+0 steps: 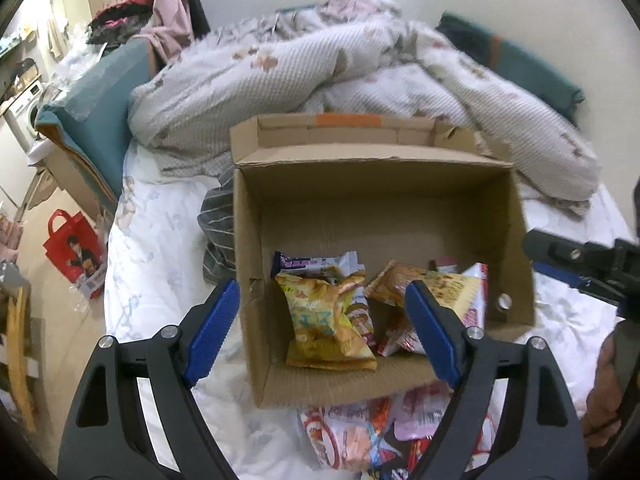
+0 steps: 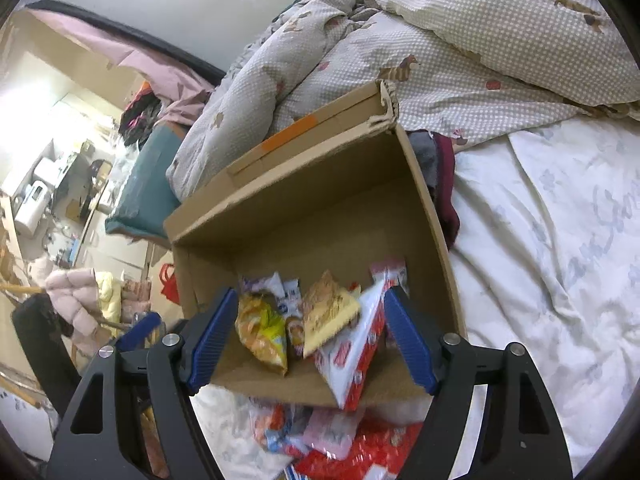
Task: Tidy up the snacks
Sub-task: 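Move both tools back over the remaining snack pile, then grasp the white shrimp flakes bag with the left tool while the right tool grasps the red chip bag, then carry both bags into the box and open both tools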
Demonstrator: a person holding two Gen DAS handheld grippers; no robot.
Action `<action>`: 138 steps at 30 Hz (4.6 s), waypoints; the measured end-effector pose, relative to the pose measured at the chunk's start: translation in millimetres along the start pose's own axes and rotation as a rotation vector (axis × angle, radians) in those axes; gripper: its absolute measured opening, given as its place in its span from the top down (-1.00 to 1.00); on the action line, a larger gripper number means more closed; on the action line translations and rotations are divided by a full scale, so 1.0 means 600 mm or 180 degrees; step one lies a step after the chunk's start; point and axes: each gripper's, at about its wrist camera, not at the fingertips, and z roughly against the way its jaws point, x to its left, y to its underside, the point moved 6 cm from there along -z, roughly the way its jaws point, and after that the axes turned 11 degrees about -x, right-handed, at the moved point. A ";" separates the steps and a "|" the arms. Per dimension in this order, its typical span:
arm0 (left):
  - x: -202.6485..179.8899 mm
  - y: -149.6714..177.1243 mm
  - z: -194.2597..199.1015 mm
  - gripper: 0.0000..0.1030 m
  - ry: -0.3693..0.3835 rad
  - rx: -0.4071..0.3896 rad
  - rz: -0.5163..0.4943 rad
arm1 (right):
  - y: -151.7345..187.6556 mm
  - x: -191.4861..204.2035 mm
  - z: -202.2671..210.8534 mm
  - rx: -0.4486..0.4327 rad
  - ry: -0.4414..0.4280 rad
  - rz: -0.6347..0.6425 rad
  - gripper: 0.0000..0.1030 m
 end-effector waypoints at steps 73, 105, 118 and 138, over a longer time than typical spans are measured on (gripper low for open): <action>0.071 0.220 0.079 0.23 0.0276 0.0994 0.0782 | 0.256 -0.068 0.051 0.1132 0.0375 -0.0347 0.31; 0.036 -0.020 0.035 0.23 0.0070 0.0224 0.0148 | 0.018 0.026 0.037 0.0092 -0.0521 -0.0314 0.34; 0.001 -0.022 -0.067 0.23 0.0176 0.0162 -0.0106 | 0.010 -0.014 -0.063 0.0277 -0.0417 -0.0351 0.34; 0.012 -0.018 -0.078 -0.39 0.0234 0.0162 0.0192 | 0.015 -0.002 -0.093 0.0321 -0.0288 -0.0129 0.06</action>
